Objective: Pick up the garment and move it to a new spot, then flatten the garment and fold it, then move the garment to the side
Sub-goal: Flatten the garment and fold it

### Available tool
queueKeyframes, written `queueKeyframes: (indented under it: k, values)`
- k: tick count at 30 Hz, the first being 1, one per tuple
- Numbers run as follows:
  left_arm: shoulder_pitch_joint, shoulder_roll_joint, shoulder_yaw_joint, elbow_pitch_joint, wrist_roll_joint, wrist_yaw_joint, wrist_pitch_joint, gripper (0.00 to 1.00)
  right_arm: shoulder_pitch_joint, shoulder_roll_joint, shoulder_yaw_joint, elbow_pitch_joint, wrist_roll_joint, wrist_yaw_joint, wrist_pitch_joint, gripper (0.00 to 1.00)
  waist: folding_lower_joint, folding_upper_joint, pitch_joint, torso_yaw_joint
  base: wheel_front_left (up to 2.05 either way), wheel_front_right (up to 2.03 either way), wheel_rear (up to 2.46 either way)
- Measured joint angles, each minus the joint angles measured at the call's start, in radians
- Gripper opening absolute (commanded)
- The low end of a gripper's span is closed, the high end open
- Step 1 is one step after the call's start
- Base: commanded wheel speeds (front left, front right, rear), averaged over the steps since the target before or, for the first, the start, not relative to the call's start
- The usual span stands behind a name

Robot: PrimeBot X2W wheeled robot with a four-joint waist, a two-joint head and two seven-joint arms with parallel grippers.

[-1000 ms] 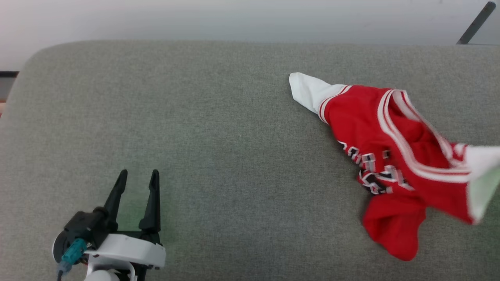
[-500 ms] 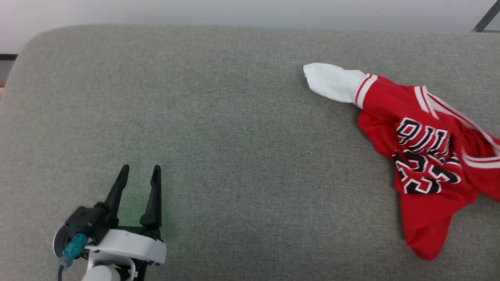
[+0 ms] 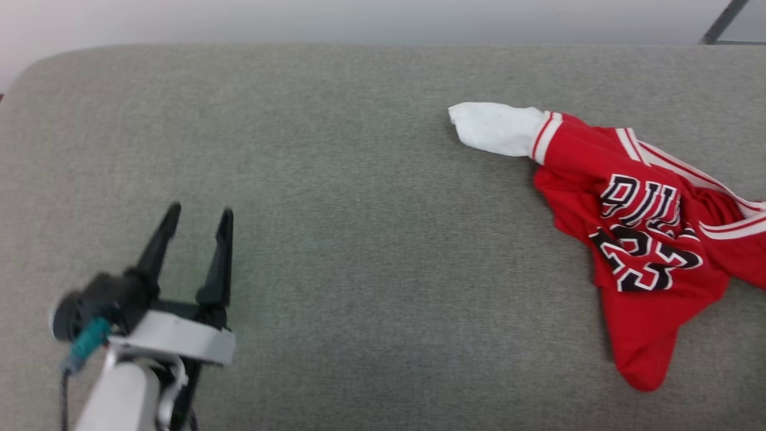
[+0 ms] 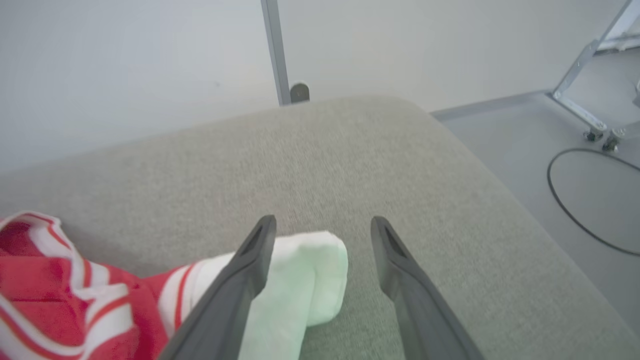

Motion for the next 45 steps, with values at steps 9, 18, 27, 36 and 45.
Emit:
queueKeyframes:
  k: [9, 18, 27, 36, 45]
  values:
    - [-0.255, 0.212, -0.211, -0.049, -0.111, 0.000, 0.155, 1.00, 0.143, 0.061, 0.153, -0.284, 0.160, 0.000, -0.154, 1.00, 0.0000, 0.0000, -0.014, -0.079, 0.00, 0.00, 0.00]
    - [-0.612, 0.307, -0.475, 0.110, -0.495, -0.002, 0.530, 1.00, 0.251, 0.155, 0.344, -0.510, 0.190, -0.001, -0.173, 1.00, 0.0000, 0.0000, 0.005, -0.196, 0.00, 0.00, 0.00]
    - [-0.843, 0.257, -0.575, 0.387, -0.834, -0.002, 0.996, 1.00, 0.259, 0.189, 0.415, -0.557, 0.168, 0.000, -0.181, 1.00, 0.0000, 0.0000, 0.061, -0.316, 0.00, 0.00, 0.00]
    - [-0.936, 0.225, -0.568, 0.578, -0.916, 0.015, 1.162, 1.00, 0.251, 0.212, 0.450, -0.572, 0.151, 0.000, -0.198, 1.00, 0.0000, 0.0000, 0.126, -0.402, 0.00, 0.00, 0.00]
    - [-0.968, 0.195, -0.526, 0.622, -0.989, 0.006, 1.177, 0.11, 0.244, 0.224, 0.448, -0.562, 0.149, 0.000, -0.206, 1.00, 0.0000, 0.0000, 0.169, -0.426, 0.00, 0.00, 0.00]
